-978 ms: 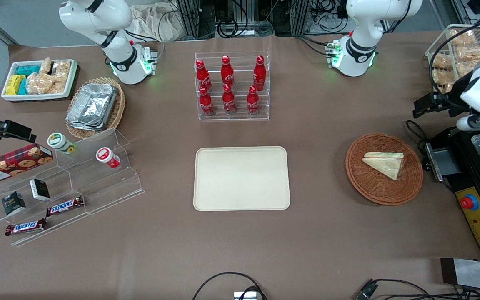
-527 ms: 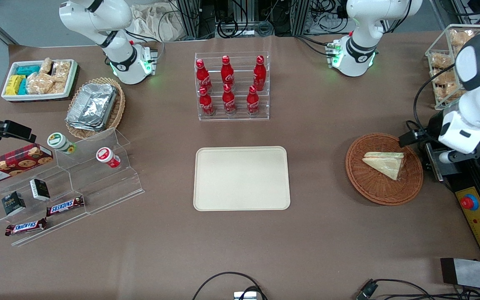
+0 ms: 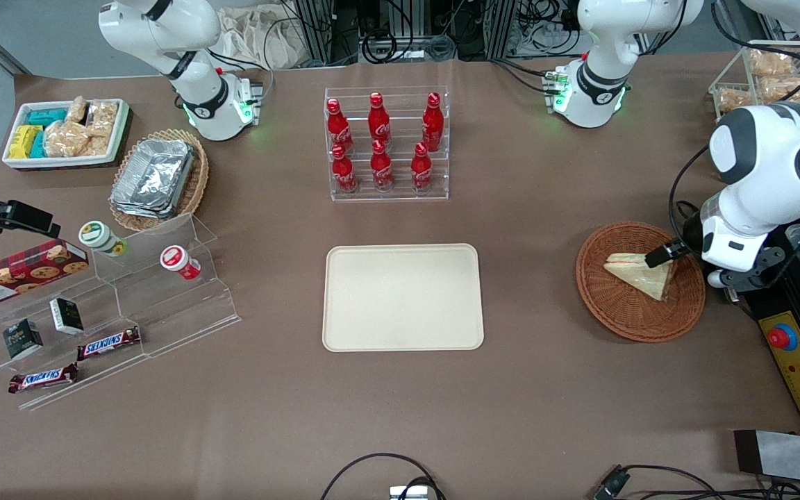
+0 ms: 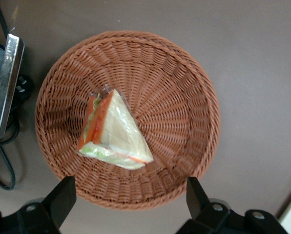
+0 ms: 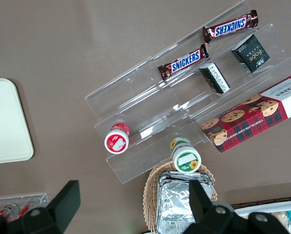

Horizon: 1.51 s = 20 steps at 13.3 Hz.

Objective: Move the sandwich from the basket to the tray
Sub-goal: 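Lower the open left gripper around the wrapped sandwich in the basket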

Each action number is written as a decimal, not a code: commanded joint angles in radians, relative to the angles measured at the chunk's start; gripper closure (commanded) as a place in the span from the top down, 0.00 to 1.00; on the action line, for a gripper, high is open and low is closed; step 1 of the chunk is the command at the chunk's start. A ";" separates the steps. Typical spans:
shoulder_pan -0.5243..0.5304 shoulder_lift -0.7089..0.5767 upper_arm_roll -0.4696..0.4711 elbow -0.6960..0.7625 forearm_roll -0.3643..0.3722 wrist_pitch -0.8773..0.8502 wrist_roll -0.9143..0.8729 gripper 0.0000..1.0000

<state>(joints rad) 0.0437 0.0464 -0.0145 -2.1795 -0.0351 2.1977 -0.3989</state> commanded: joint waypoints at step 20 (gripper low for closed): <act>0.058 0.151 -0.005 -0.128 -0.011 0.353 -0.310 1.00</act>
<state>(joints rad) 0.1020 0.1891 -0.0164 -2.2905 -0.0365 2.5095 -0.6911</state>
